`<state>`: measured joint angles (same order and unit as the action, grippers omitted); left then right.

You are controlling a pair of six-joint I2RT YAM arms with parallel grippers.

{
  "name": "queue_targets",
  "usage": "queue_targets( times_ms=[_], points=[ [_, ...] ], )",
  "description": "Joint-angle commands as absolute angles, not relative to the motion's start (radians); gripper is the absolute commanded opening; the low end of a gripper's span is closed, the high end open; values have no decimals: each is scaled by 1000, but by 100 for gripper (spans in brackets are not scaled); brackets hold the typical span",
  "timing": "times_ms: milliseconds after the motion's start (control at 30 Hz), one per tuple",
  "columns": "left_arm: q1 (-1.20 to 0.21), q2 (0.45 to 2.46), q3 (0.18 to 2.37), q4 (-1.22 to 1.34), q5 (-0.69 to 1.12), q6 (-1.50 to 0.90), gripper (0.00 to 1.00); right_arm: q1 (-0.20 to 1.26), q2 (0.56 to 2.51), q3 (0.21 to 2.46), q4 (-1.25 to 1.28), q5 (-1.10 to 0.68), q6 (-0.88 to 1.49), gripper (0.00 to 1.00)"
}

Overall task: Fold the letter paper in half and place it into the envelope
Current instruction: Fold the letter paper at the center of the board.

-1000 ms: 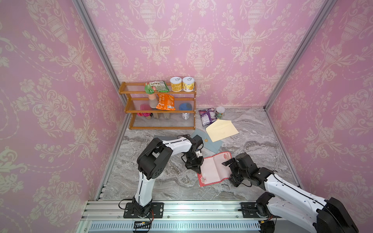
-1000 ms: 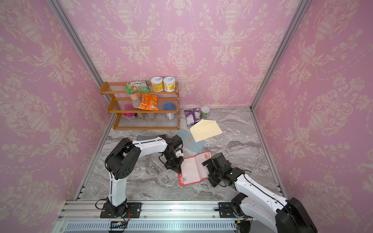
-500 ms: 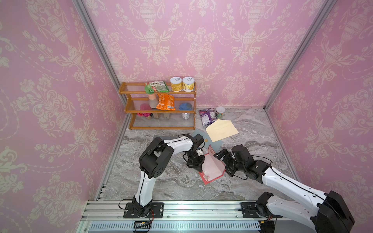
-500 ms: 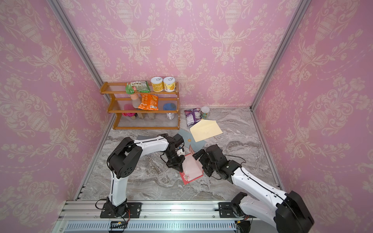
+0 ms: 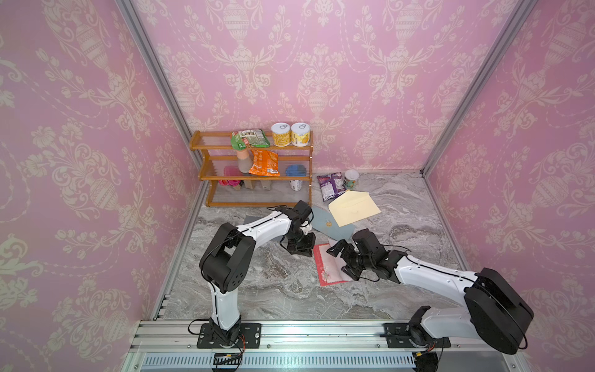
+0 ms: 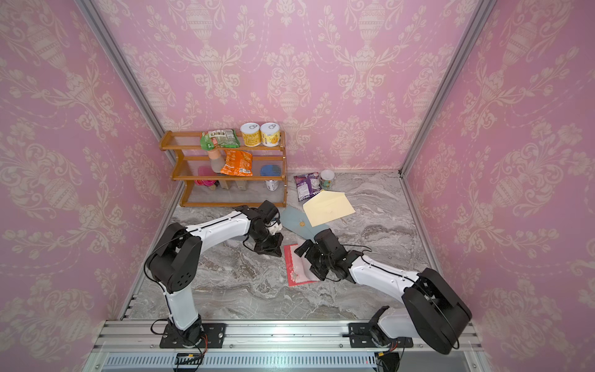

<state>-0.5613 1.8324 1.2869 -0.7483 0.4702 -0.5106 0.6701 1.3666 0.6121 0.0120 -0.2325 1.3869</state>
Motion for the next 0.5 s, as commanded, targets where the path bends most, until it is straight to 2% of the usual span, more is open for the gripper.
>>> queue_targets(
  times_ms=[0,300,467],
  points=[
    [-532,1771,1282,-797,422,-458,0,685,1421,664,72,-257,1363,100],
    [-496,1721,1307,-863,400,-410,0,716,1440,786,-11,-260,1290,100],
    [-497,1753,1340,-854,429,-424,0,715,1399,842,-187,-212,1244,100]
  ],
)
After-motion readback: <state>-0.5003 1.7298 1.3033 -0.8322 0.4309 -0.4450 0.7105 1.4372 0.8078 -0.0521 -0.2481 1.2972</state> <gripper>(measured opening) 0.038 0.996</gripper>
